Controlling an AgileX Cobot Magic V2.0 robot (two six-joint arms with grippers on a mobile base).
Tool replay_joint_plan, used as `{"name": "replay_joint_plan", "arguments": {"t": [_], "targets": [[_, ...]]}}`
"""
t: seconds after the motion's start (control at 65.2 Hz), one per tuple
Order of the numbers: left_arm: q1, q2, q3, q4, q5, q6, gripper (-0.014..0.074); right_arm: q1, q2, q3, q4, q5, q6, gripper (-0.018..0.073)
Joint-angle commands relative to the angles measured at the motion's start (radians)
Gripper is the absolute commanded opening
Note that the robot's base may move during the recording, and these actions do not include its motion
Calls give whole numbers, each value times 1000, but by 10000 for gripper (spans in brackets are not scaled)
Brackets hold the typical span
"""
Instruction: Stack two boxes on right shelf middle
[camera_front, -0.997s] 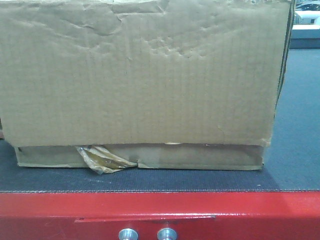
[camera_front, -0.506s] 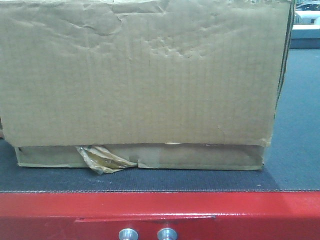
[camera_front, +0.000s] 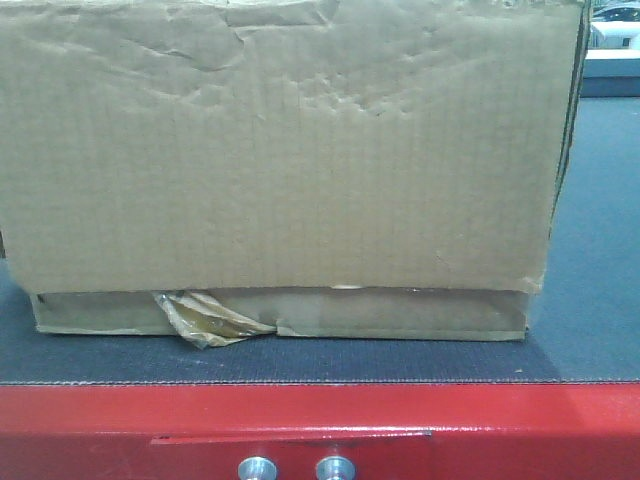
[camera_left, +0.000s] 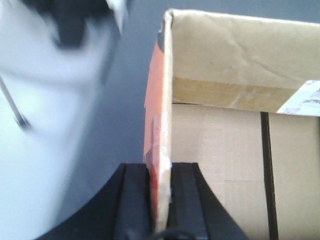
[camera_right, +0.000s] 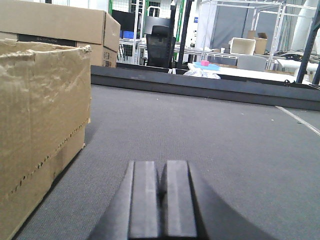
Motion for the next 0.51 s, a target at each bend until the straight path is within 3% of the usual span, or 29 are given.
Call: {"name": "replay_joint_plan", "arguments": {"t": [0.0,0.092,0.215,0.307,0.491], "targets": [[-11,-34,-128,17,29,-85,-111,1,-3,1,3,-22,-1,-163],[-46,-42,-249,47,79,-137,-111,1,-3,1,3,-22,-1,-163],[-148,-46,-386,124,176,-250,-111,1,-3,1,3,-22,-1,-163],[-261,-46,-475,213,273,-358,-111,1,-3,1,3,-22,-1,-163],[-513,-46,-499,320,273,-526,-111,1,-3,1,3,-22,-1,-163]]}}
